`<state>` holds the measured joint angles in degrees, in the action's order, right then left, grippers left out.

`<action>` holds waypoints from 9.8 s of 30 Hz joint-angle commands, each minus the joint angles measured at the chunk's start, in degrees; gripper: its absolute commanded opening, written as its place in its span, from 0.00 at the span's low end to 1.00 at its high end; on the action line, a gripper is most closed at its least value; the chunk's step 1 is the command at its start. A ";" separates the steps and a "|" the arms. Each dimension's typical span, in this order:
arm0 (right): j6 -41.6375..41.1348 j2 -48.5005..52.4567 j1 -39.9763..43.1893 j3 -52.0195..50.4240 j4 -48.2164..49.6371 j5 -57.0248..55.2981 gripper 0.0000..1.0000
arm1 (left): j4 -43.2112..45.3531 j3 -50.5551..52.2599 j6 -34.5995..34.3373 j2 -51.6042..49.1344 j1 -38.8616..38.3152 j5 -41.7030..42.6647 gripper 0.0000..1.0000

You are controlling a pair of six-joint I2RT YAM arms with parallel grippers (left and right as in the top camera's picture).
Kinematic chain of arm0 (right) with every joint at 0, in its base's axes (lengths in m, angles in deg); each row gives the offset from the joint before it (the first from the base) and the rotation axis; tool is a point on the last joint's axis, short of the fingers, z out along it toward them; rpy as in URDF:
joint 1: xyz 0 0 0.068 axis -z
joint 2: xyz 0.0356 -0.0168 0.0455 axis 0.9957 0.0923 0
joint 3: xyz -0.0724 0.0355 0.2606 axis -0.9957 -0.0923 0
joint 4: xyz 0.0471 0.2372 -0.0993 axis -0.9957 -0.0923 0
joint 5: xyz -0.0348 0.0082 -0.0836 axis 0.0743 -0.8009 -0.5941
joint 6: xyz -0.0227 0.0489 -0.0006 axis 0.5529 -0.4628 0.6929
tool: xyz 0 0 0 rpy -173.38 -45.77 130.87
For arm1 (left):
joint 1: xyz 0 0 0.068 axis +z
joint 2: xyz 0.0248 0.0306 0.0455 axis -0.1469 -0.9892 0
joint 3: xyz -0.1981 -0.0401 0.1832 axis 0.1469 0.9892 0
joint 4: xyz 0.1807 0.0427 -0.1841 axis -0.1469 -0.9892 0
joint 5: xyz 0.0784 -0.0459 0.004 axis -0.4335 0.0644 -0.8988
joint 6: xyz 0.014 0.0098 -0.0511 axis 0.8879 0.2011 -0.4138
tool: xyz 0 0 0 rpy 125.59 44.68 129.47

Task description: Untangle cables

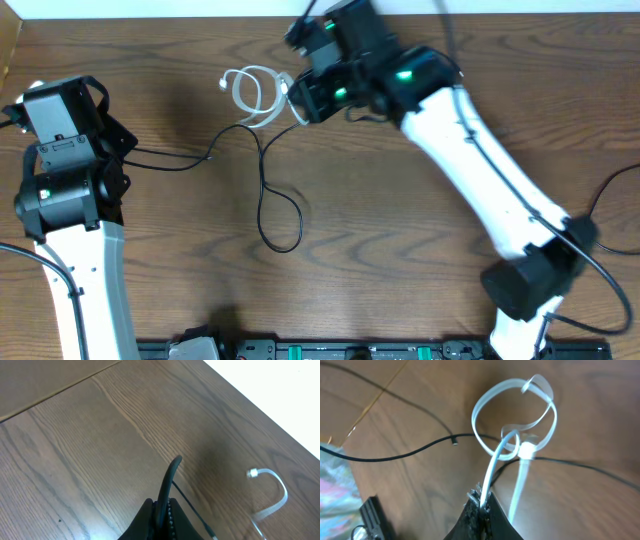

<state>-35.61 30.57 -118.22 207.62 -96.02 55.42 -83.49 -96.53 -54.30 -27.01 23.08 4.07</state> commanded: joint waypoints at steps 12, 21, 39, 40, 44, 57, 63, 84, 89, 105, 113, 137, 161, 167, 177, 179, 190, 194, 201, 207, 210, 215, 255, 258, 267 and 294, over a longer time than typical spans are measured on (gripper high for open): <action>3.56 -21.40 12.81 -0.02 -9.14 -20.50 0.01 | 1.38 -0.63 -0.31 -1.07 0.31 -0.57 0.08; 4.48 -19.61 17.05 -0.04 -21.18 -20.52 0.01 | 1.77 -0.63 -0.31 -2.03 0.31 -0.57 0.08; 4.57 12.52 17.03 -0.04 -14.43 -22.88 0.04 | 2.43 -0.63 -0.31 -2.03 0.31 -0.52 0.08; 4.57 13.84 17.03 -0.04 -13.40 -23.32 0.06 | 2.40 -0.63 -0.31 -2.03 0.31 -0.52 0.08; 4.61 19.43 17.27 -0.04 -10.62 -23.47 0.15 | 2.40 -0.63 -0.31 -2.03 0.31 -0.52 0.08; 5.40 28.26 17.94 -0.04 -0.02 -26.32 0.78 | 2.45 -0.63 -0.31 -2.03 0.31 -0.55 0.08; 3.54 29.20 17.99 -0.07 0.48 -28.87 0.68 | 2.45 -0.63 -0.31 -2.03 0.31 -0.55 0.08; -1.77 24.46 18.51 0.09 -5.22 -25.75 0.01 | 2.45 -0.63 -0.31 -2.03 0.31 -0.52 0.08; 2.99 12.22 21.49 0.09 -8.70 -18.08 0.01 | 2.64 -0.63 -0.31 -2.03 0.31 -0.55 0.08; 5.09 -9.18 30.75 0.04 -13.84 -10.01 0.01 | 2.71 -0.63 -0.28 -2.36 0.31 2.27 0.08; 5.92 -4.90 29.20 0.04 -17.90 -11.63 0.01 | 2.82 -0.63 -0.28 -3.23 0.31 3.13 0.08; 1.75 -35.15 31.23 7.19 -24.37 -34.14 0.01 | 7.28 -0.63 -0.33 -18.16 0.31 5.75 0.08; 0.46 13.46 21.20 7.08 -29.81 -22.43 0.11 | 7.65 -0.63 -0.28 -18.14 0.31 5.73 0.08; 0.94 18.56 19.67 6.08 -34.36 -21.31 0.47 | 7.85 -0.63 -0.26 -18.14 0.31 5.70 0.08; 0.94 23.76 17.97 2.49 -29.31 -22.25 0.55 | 8.15 -0.63 -0.26 -18.14 0.31 5.64 0.08; 1.46 24.39 17.92 1.66 -28.39 -23.74 0.55 | 8.15 -0.63 -0.24 -18.14 0.31 5.51 0.08; -8.76 24.63 16.96 -10.34 -20.61 -25.20 0.45 | 8.26 -0.63 -0.24 -18.14 0.31 5.51 0.08; -15.54 24.63 16.15 -12.83 -18.18 -25.40 0.34 | 8.26 -0.63 -0.26 -18.14 0.31 5.53 0.08; -16.28 24.63 15.37 -13.55 -14.38 -27.52 0.01 | 8.26 -0.63 -0.24 -18.14 0.31 5.51 0.08; -8.83 24.20 16.39 -10.34 -12.41 -26.10 0.01 | 8.26 -0.63 -0.26 -18.14 0.31 5.51 0.08; -3.56 23.80 17.20 -5.22 -15.39 -24.00 0.01 | 8.26 -0.63 -0.26 -18.14 0.31 5.53 0.08; 1.18 23.69 21.31 10.82 -24.70 -24.79 0.01 | 8.31 -0.63 -0.28 -18.14 0.31 5.53 0.08; -7.04 21.55 69.24 20.55 -23.50 -41.86 0.01 | 9.51 -0.63 -0.31 -18.14 0.31 5.73 0.08; -7.06 21.55 71.78 20.55 -20.59 -41.86 0.01 | 9.53 -0.63 -0.31 -18.14 0.28 5.73 0.08; -5.03 19.71 72.35 20.55 -25.99 -28.28 0.99 | 9.94 -0.63 -0.26 -18.14 0.28 8.72 0.08; 4.66 8.07 44.00 20.37 -43.91 -9.97 0.99 | 2.32 2.01 24.81 -28.02 -23.56 32.74 0.14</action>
<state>-32.53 38.77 -70.48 227.64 -139.38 44.73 -79.86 -95.09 -30.89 -51.45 1.97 35.96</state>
